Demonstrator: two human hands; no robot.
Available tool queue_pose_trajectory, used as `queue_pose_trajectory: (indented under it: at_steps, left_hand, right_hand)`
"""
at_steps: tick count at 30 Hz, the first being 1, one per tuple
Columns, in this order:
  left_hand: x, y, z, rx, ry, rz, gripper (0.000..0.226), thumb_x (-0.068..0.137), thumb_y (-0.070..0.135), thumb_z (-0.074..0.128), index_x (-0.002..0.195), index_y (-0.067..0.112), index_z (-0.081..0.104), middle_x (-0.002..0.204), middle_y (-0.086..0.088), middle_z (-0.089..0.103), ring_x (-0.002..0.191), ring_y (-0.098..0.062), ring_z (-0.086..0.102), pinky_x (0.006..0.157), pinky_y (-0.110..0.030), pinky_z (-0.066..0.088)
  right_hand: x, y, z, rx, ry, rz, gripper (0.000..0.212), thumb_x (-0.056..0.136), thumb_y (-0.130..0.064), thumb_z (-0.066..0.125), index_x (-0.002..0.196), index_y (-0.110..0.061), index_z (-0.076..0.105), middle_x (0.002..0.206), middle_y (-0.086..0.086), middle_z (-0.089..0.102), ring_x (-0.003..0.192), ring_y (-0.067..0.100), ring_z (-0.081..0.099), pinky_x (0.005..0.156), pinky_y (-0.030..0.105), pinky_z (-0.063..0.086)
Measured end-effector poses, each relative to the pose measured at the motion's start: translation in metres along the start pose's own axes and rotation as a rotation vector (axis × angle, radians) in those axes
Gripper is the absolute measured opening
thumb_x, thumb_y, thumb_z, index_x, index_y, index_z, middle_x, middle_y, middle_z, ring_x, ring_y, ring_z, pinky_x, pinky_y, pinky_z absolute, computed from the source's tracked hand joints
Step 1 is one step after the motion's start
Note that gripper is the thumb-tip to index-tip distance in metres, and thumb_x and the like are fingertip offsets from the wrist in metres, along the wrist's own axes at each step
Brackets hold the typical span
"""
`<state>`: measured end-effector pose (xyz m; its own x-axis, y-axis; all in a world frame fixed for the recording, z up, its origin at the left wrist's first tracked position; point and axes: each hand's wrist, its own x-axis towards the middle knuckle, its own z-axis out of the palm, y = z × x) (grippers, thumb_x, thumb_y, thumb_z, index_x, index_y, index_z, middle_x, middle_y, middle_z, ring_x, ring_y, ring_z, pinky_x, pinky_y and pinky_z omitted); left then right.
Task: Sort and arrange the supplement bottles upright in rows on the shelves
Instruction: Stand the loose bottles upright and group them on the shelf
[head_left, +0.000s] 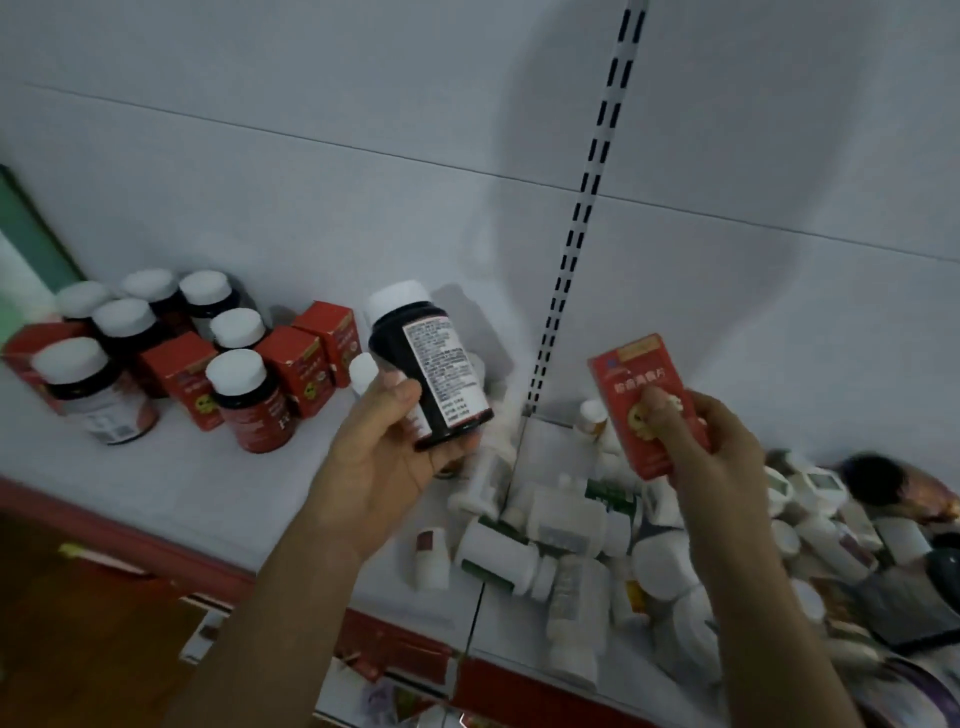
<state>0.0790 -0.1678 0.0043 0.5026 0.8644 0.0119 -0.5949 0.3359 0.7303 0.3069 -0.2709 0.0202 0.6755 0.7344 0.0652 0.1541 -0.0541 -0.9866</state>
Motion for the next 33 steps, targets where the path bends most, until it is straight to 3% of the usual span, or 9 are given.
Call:
queue_pose_trajectory:
  at_steps: [4, 9, 12, 17, 20, 24, 27, 30, 33]
  left_hand:
    - [-0.024, 0.038, -0.030, 0.146, 0.103, 0.150, 0.081, 0.063, 0.034, 0.092, 0.135, 0.014, 0.059, 0.132, -0.013, 0.066, 0.120, -0.033, 0.065, 0.087, -0.042, 0.059]
    - [-0.053, 0.078, -0.078, 0.255, 0.379, 0.268, 0.065, 0.080, 0.010, 0.070, 0.142, 0.013, 0.050, 0.132, -0.009, 0.067, 0.120, -0.028, 0.066, 0.083, -0.039, 0.060]
    - [-0.070, 0.100, -0.112, 0.392, 0.581, 0.344, 0.057, 0.088, -0.001, 0.064, 0.136, 0.026, 0.054, 0.131, 0.000, 0.068, 0.121, -0.022, 0.065, 0.091, -0.038, 0.059]
    - [-0.085, 0.124, -0.169, 0.775, 0.809, 0.397, 0.064, 0.086, 0.003, 0.075, 0.131, 0.038, 0.047, 0.126, 0.021, 0.061, 0.118, 0.000, 0.057, 0.093, -0.026, 0.046]
    - [-0.082, 0.131, -0.193, 0.995, 0.821, 0.374, 0.072, 0.081, 0.006, 0.081, 0.131, 0.036, 0.039, 0.120, 0.031, 0.051, 0.108, 0.003, 0.054, 0.088, -0.015, 0.043]
    - [-0.070, 0.132, -0.224, 1.108, 0.776, 0.215, 0.073, 0.078, 0.010, 0.083, 0.131, 0.032, 0.038, 0.125, 0.015, 0.051, 0.119, -0.011, 0.049, 0.100, -0.035, 0.044]
    - [-0.059, 0.129, -0.237, 1.183, 0.711, 0.181, 0.073, 0.078, 0.015, 0.084, 0.133, 0.037, 0.040, 0.131, 0.014, 0.050, 0.122, -0.014, 0.050, 0.100, -0.037, 0.047]
    - [-0.051, 0.125, -0.237, 1.235, 0.673, 0.237, 0.073, 0.078, 0.018, 0.086, 0.128, 0.046, 0.041, 0.131, 0.012, 0.049, 0.119, -0.011, 0.050, 0.098, -0.033, 0.048]
    - [-0.050, 0.131, -0.229, 1.415, 0.685, 0.425, 0.068, 0.081, 0.025, 0.083, 0.138, 0.022, 0.046, 0.128, 0.002, 0.049, 0.116, -0.011, 0.049, 0.095, -0.030, 0.046]
  right_hand:
    - [-0.015, -0.003, 0.065, -0.029, -0.225, 0.018, 0.047, 0.071, -0.058, 0.069, 0.108, -0.032, 0.058, 0.100, -0.006, 0.069, 0.075, -0.003, 0.069, 0.055, 0.013, 0.051]
    - [-0.022, -0.007, 0.144, -0.061, -0.409, -0.061, 0.054, 0.072, -0.039, 0.090, 0.111, -0.036, 0.053, 0.110, -0.010, 0.066, 0.095, 0.012, 0.070, 0.078, 0.042, 0.062]
    - [-0.026, -0.016, 0.191, -0.075, -0.523, -0.161, 0.058, 0.071, -0.021, 0.091, 0.113, -0.031, 0.053, 0.106, -0.014, 0.066, 0.093, 0.007, 0.068, 0.082, 0.039, 0.061]
    - [-0.038, -0.022, 0.248, -0.245, -0.711, -0.365, 0.063, 0.075, -0.021, 0.087, 0.123, -0.036, 0.049, 0.117, -0.016, 0.061, 0.106, 0.004, 0.061, 0.091, 0.033, 0.054]
    - [-0.045, -0.022, 0.265, -0.299, -0.754, -0.430, 0.064, 0.076, -0.024, 0.086, 0.122, -0.042, 0.045, 0.112, -0.019, 0.060, 0.102, 0.001, 0.059, 0.081, 0.022, 0.051]
    - [-0.043, -0.015, 0.280, -0.446, -0.736, -0.477, 0.056, 0.075, -0.029, 0.082, 0.117, -0.041, 0.047, 0.106, -0.014, 0.062, 0.094, 0.002, 0.058, 0.071, 0.011, 0.043]
    - [-0.036, -0.007, 0.287, -0.497, -0.665, -0.496, 0.057, 0.072, -0.021, 0.083, 0.112, -0.038, 0.046, 0.105, -0.010, 0.060, 0.092, 0.005, 0.054, 0.070, 0.014, 0.039]
    - [-0.029, -0.001, 0.290, -0.473, -0.613, -0.503, 0.055, 0.072, -0.020, 0.082, 0.114, -0.034, 0.050, 0.107, -0.008, 0.060, 0.092, 0.005, 0.052, 0.072, 0.015, 0.041]
    - [-0.031, -0.007, 0.286, -0.456, -0.575, -0.504, 0.051, 0.077, -0.018, 0.077, 0.119, -0.031, 0.052, 0.110, -0.013, 0.059, 0.096, 0.010, 0.056, 0.079, 0.024, 0.047]
